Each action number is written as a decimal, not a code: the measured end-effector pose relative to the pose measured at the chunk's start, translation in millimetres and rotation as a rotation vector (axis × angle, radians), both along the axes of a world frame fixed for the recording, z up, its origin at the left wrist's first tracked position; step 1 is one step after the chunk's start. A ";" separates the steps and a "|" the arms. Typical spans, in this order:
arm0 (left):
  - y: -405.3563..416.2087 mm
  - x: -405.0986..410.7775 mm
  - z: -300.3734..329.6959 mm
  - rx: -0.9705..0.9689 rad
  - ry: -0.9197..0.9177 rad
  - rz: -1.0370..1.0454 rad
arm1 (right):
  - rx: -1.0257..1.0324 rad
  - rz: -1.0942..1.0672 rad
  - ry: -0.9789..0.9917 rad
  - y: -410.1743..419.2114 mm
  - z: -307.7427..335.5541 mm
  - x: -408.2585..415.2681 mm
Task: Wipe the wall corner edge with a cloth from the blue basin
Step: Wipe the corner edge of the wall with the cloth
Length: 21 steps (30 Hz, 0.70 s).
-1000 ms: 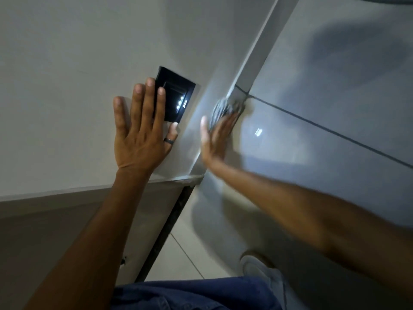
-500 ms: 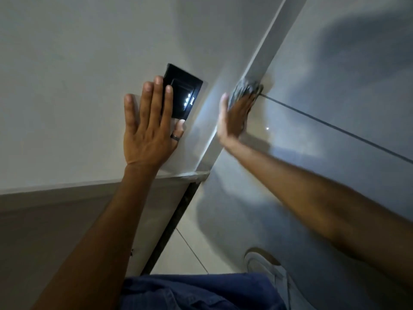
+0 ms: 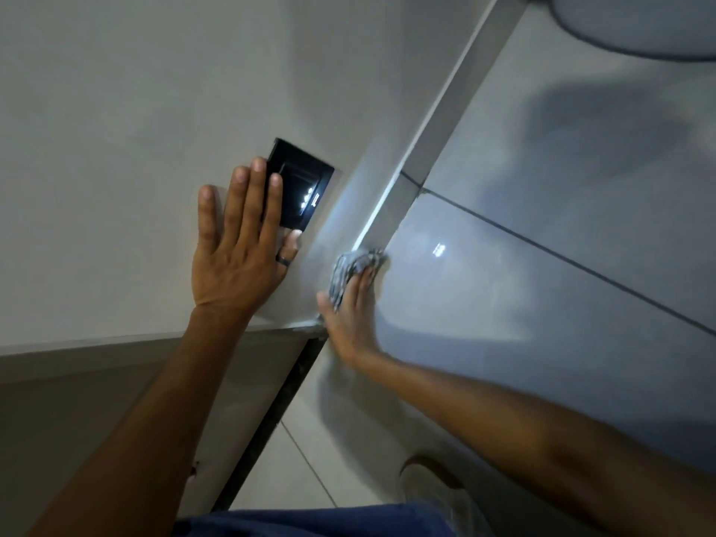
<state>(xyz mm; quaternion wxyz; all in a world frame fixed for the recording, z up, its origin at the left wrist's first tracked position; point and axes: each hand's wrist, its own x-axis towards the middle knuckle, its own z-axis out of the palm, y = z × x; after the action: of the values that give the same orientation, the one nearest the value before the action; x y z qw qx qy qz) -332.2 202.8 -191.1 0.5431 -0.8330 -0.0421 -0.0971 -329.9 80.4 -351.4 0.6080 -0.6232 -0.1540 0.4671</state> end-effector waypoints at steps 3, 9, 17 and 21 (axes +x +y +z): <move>0.2 -0.7 -0.5 -0.010 -0.010 -0.014 | -0.003 0.002 -0.060 1.9 -7.2 5.0; 0.2 -1.0 -1.6 -0.033 -0.031 -0.030 | -0.064 -0.388 -0.162 45.3 -9.4 150.2; 0.4 -3.8 -2.5 -0.015 -0.031 -0.039 | -0.078 -0.620 -0.174 73.1 -23.8 325.3; -1.1 -2.5 -2.6 -0.019 -0.031 -0.036 | -0.071 -0.639 -0.153 75.0 -25.4 375.5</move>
<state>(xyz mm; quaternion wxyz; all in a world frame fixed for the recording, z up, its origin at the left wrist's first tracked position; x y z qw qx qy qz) -334.7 201.7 -193.7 0.5328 -0.8370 -0.0364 -0.1192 45.6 155.4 -376.8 0.6883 -0.6941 0.0205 0.2099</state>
